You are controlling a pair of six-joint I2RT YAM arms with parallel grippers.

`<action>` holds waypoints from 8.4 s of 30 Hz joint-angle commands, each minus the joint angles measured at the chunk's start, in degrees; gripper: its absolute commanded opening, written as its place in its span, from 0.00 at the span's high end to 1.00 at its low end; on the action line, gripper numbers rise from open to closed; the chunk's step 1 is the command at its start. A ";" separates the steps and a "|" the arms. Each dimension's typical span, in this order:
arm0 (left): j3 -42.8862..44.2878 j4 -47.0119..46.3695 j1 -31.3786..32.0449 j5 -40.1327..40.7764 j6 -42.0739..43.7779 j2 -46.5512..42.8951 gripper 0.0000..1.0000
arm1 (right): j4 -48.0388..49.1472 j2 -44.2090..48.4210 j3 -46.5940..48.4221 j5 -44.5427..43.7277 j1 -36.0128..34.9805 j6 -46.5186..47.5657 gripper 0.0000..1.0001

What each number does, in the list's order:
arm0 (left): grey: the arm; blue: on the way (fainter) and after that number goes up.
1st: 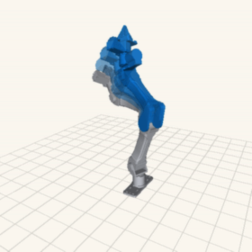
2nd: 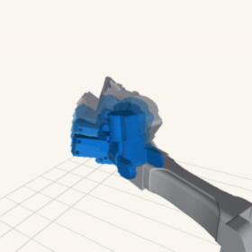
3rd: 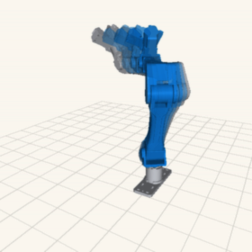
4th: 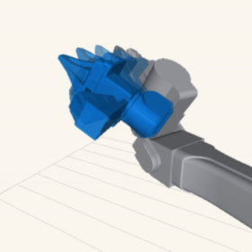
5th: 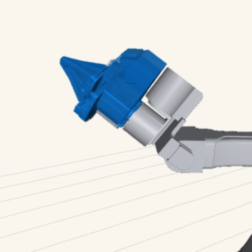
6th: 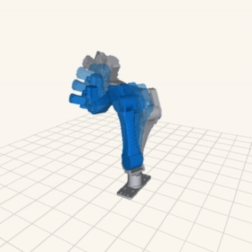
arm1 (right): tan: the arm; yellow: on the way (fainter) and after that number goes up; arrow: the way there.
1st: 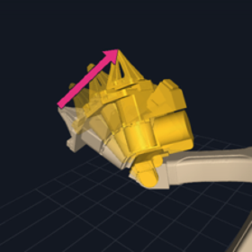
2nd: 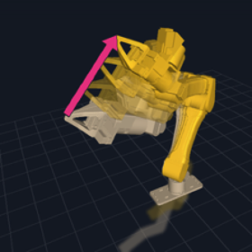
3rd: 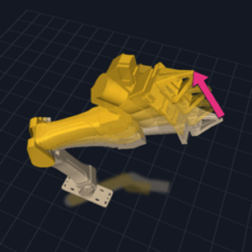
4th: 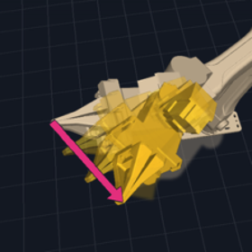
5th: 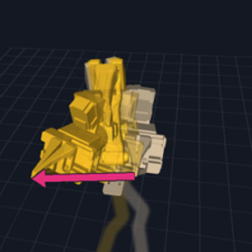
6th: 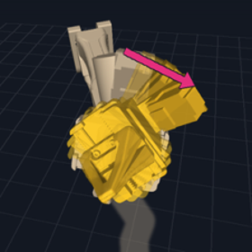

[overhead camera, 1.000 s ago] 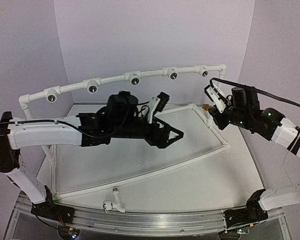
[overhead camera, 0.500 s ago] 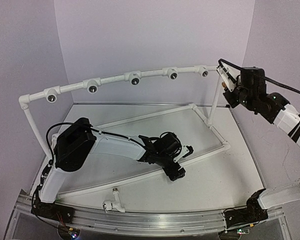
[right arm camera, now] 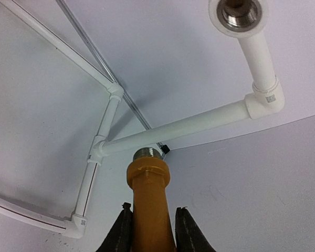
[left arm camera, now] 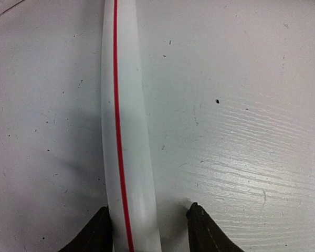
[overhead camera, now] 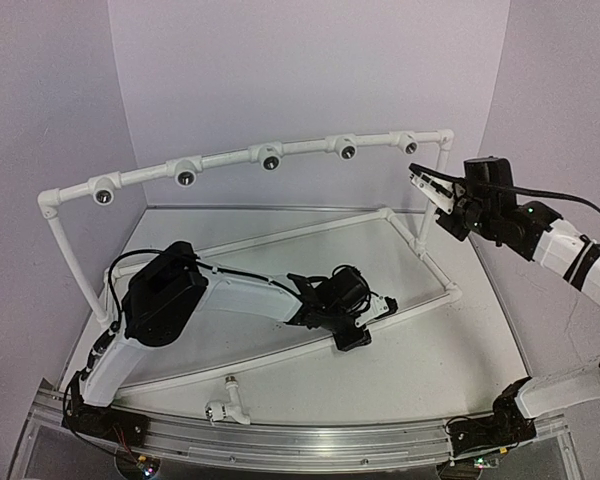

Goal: Install the water faucets
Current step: Hold the pipeline at the center of the board, then screw the water faucet onto the adaptor.

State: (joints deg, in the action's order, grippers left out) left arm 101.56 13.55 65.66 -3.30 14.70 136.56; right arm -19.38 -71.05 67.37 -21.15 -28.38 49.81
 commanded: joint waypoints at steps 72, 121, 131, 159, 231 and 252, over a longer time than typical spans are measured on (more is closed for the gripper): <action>-15.69 0.52 2.53 -6.39 -1.82 2.15 1.00 | 64.80 -8.66 -9.96 -0.75 -5.63 41.05 1.00; -13.81 1.83 5.17 -4.11 -0.28 4.61 1.00 | 49.37 -9.19 -2.95 -2.48 -3.00 14.10 1.00; -13.56 2.26 5.81 -3.14 -0.25 5.02 1.00 | 48.62 -9.80 -2.21 -1.42 -2.61 12.04 1.00; -13.49 2.71 6.31 -3.45 0.74 5.33 1.00 | 41.84 -10.34 2.30 1.33 -1.19 -4.75 1.00; -13.07 2.78 6.74 -2.86 0.86 5.99 1.00 | 27.40 -10.49 15.26 11.73 5.27 -42.29 1.00; -12.80 2.84 6.90 -2.51 0.88 6.17 1.00 | 26.15 -10.78 15.11 18.32 9.17 -55.26 1.00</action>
State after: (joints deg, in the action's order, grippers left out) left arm 92.68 -1.08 66.41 2.13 12.45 135.52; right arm -4.93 -81.38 77.91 0.11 -21.85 0.46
